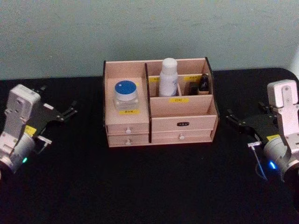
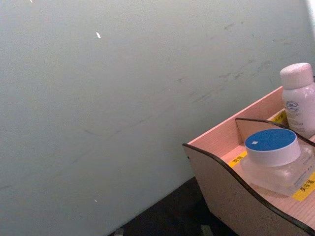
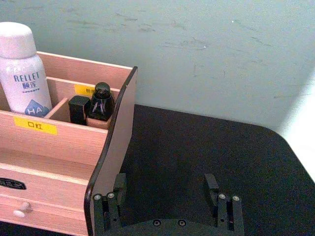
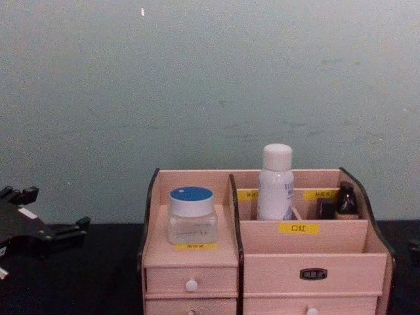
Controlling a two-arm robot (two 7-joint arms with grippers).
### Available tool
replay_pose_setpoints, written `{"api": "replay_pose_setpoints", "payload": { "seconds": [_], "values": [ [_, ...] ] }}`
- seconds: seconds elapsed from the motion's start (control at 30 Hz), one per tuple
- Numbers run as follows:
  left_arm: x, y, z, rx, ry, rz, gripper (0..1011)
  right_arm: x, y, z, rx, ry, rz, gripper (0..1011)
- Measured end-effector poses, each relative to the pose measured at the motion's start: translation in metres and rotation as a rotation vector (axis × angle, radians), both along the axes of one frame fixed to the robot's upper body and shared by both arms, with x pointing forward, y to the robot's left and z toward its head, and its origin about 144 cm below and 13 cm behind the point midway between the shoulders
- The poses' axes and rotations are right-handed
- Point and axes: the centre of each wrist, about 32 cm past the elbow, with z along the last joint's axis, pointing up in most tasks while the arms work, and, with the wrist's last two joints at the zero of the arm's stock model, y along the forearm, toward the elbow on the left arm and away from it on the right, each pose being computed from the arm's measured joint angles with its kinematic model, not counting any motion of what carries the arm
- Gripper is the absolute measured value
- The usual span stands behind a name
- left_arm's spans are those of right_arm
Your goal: Pick up the facial cleanser and watermelon frost from the table and place them into the tiered storage box.
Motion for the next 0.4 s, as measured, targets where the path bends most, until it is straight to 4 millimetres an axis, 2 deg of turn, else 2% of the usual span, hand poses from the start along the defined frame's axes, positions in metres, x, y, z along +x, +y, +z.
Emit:
{"api": "replay_pose_setpoints", "payload": {
  "seconds": [0.4],
  "values": [
    [0.0000, 0.0000, 0.0000, 0.000, 0.000, 0.000, 1001, 0.0000, 0.0001, 0.0002, 0.000, -0.002, 0.000, 1000]
  ]
}}
